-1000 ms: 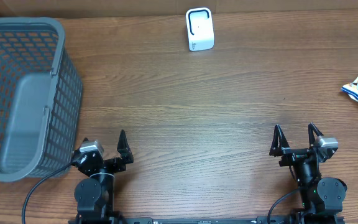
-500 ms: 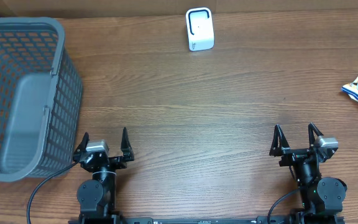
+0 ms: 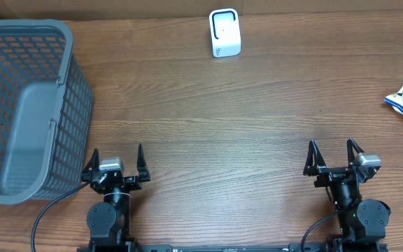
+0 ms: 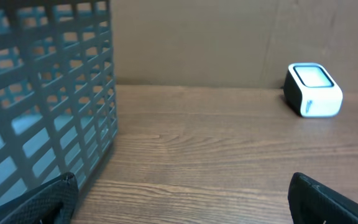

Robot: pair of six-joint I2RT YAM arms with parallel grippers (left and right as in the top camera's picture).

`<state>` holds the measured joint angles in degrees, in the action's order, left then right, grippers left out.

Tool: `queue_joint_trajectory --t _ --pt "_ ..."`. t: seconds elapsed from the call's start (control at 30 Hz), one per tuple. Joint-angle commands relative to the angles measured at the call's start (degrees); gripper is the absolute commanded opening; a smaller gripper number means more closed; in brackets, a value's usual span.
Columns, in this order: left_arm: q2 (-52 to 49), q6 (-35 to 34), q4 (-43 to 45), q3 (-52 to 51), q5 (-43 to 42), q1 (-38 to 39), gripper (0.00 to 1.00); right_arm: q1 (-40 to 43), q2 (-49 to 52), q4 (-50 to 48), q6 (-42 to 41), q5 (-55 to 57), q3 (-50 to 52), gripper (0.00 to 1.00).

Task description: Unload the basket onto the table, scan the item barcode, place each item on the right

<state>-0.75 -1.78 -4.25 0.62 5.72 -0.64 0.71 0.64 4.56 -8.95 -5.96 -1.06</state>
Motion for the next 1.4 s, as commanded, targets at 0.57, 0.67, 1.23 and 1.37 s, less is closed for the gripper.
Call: queue_joint_trajectory --t 0.57,0.67,1.23,1.37 --pt "0.5 -0.7 0.1 -0.3 0.4 -0.2 1.00 0.0 -0.5 -0.2 0.2 0.3 0.6 1.00" --pt "0.5 -0.1 0.1 -0.3 0.4 -0.2 1.00 0.0 -0.5 -0.2 0.2 0.3 0.6 1.00" --pt "0.5 -0.1 0.2 -0.3 0.0 -0.2 1.00 0.0 -0.5 -0.2 0.2 0.3 0.6 1.00" --pt "0.5 -0.1 0.2 -0.3 0.0 -0.2 1.00 0.0 -0.5 -0.2 0.2 0.3 0.6 1.00"
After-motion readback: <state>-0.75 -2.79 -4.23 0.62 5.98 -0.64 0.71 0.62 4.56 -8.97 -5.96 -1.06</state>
